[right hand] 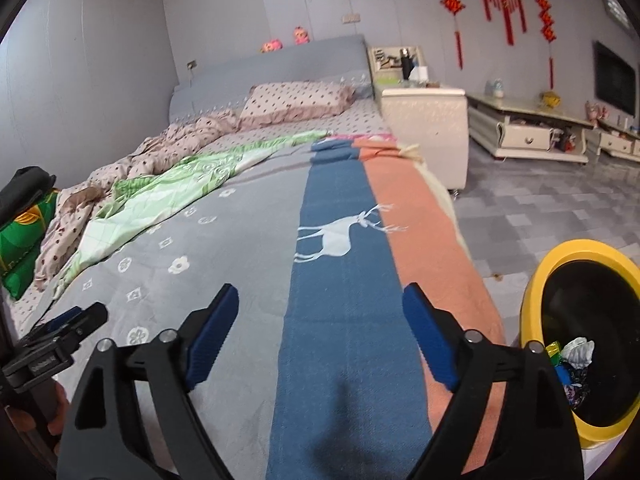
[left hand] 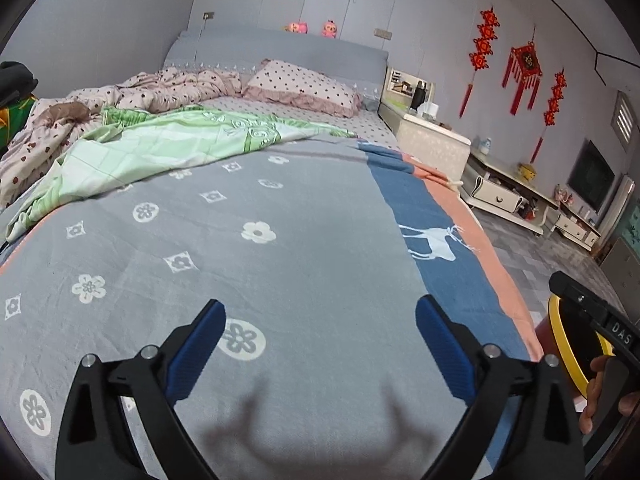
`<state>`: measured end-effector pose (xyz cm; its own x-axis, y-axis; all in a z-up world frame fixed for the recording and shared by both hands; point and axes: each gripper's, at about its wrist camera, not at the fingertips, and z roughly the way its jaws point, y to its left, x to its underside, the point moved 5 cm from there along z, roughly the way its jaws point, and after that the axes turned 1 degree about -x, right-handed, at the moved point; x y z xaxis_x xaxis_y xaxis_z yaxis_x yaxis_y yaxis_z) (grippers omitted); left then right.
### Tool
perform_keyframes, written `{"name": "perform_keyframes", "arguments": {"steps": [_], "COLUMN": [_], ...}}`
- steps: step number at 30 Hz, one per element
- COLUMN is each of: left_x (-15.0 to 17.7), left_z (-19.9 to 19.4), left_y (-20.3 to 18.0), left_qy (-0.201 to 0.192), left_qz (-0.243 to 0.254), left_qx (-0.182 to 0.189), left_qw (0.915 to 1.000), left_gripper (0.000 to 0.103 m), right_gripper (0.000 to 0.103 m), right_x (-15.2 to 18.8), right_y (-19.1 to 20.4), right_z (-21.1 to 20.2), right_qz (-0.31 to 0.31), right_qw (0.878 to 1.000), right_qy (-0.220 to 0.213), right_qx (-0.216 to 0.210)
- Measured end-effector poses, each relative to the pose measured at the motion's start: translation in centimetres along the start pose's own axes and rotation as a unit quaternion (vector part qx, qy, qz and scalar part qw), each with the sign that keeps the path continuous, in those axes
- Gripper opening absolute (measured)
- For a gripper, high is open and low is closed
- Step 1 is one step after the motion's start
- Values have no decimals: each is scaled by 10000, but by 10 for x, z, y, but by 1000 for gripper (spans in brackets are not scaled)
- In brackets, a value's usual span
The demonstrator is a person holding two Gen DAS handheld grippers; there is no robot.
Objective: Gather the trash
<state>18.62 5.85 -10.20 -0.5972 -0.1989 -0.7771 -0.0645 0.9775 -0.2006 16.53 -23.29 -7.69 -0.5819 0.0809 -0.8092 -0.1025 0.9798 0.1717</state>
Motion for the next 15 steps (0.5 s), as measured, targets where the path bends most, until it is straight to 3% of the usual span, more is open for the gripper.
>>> {"name": "perform_keyframes", "arguments": {"steps": [5, 15], "left_x": [-1, -4], "left_z": [-7, -35], "left_y": [1, -19], "left_qy": [-195, -576], "left_qz": [59, 308], "left_qx": [-65, -7], "left_qw": [9998, 9979], "left_gripper": [95, 95], "right_gripper": [94, 95], "right_x": [0, -6], "right_y": [-4, -8], "right_z": [-4, -33], "right_qz": [54, 56], "right_qw": [9996, 9941], "right_qy": [-224, -932], "right_qx": [185, 548]}}
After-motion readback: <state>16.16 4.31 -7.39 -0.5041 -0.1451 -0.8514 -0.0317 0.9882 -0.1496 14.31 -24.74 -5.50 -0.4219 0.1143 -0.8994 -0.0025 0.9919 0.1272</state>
